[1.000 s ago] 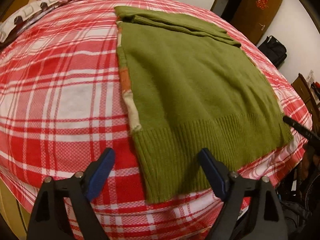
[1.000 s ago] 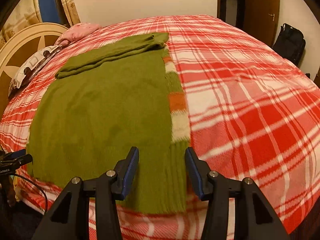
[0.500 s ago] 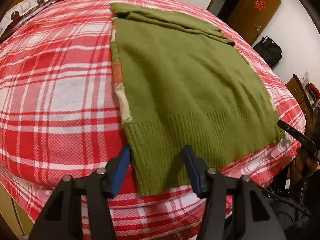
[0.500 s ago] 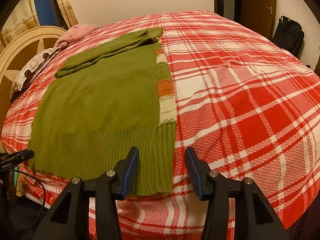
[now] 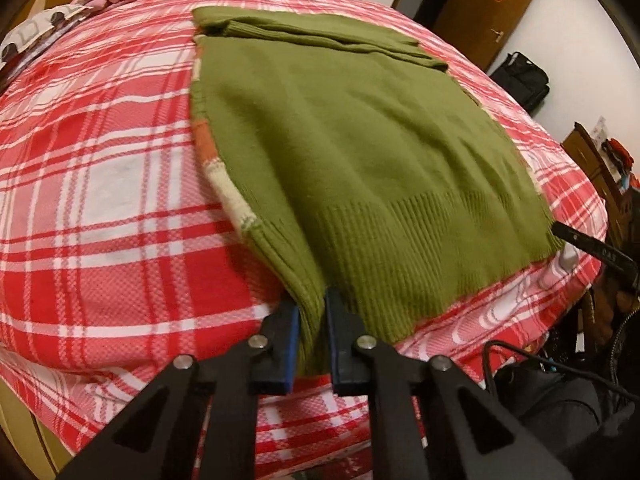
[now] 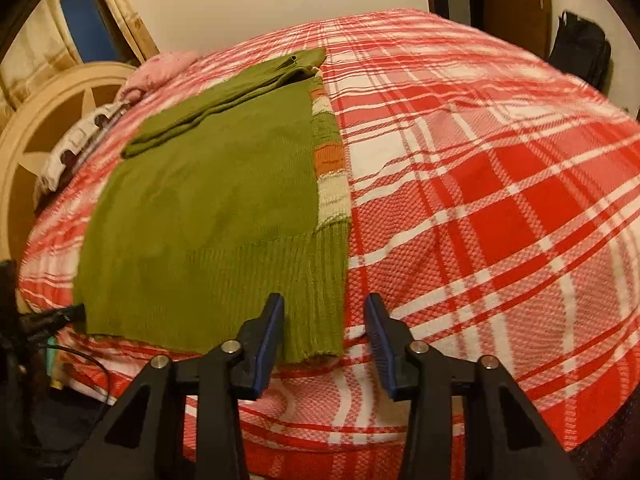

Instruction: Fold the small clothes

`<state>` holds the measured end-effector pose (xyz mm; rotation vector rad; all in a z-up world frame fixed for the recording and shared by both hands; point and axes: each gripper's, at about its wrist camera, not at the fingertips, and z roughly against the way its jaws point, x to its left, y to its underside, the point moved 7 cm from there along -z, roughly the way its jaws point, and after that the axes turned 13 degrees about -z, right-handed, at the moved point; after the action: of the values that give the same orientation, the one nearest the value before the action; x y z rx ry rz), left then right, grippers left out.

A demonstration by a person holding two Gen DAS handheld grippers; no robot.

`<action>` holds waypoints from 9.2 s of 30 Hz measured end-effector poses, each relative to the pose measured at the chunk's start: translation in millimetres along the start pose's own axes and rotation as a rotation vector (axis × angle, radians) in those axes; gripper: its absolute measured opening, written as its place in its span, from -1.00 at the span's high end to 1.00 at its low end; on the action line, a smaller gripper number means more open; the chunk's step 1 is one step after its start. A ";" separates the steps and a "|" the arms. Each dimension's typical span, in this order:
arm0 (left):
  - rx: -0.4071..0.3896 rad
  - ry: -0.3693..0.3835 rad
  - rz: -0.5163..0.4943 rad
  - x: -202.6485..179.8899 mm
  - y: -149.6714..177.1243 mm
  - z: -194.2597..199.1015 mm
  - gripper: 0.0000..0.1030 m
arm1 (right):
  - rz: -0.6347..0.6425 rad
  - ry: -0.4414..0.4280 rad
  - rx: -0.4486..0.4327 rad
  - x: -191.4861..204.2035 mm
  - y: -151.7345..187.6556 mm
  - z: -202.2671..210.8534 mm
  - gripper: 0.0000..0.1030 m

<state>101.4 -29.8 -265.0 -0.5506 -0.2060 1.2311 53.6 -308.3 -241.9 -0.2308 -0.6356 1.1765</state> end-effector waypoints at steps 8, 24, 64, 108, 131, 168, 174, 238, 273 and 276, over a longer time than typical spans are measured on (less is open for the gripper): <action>-0.034 0.063 0.062 7.5 0.5 1.7 0.80 | 0.010 -0.063 0.008 5.4 6.3 -1.1 0.81; -0.307 0.175 0.065 18.3 -59.3 62.0 0.83 | -0.230 -0.472 -0.131 16.5 -42.4 51.4 0.84; -0.476 0.155 0.159 134.3 -254.5 48.9 0.84 | -0.153 -0.459 -0.196 126.6 -279.4 -10.7 0.92; -0.243 0.062 0.259 191.3 -224.1 -40.2 -0.37 | 0.050 -0.124 0.033 132.6 -319.5 -200.1 0.05; -0.228 0.048 0.180 157.1 -187.6 -22.6 -0.23 | -0.047 -0.126 -0.013 78.6 -289.7 -146.1 -0.29; -0.317 -0.174 -0.046 116.5 -234.3 1.3 -0.37 | 0.226 -0.122 -0.064 194.3 -227.7 -139.6 -0.32; -0.115 -0.146 -0.126 99.8 -239.2 -71.4 -0.37 | 0.397 0.015 0.041 234.4 -182.6 -199.9 -0.32; -0.180 -0.186 -0.020 115.9 -218.8 -50.8 -0.73 | 0.330 0.021 -0.051 190.1 -267.4 -185.9 -0.13; -0.228 -0.230 0.120 208.7 -198.4 -6.8 -0.85 | 0.528 0.048 0.067 246.1 -157.4 -185.6 -0.14; -0.250 -0.206 0.175 229.4 -197.1 -3.9 -0.85 | 0.585 -0.043 0.026 279.5 -148.4 -173.0 -0.14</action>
<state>344.4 138.7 -201.6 -0.6685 -0.4993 1.4434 335.0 -84.5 -213.4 -0.3858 -0.6073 1.7534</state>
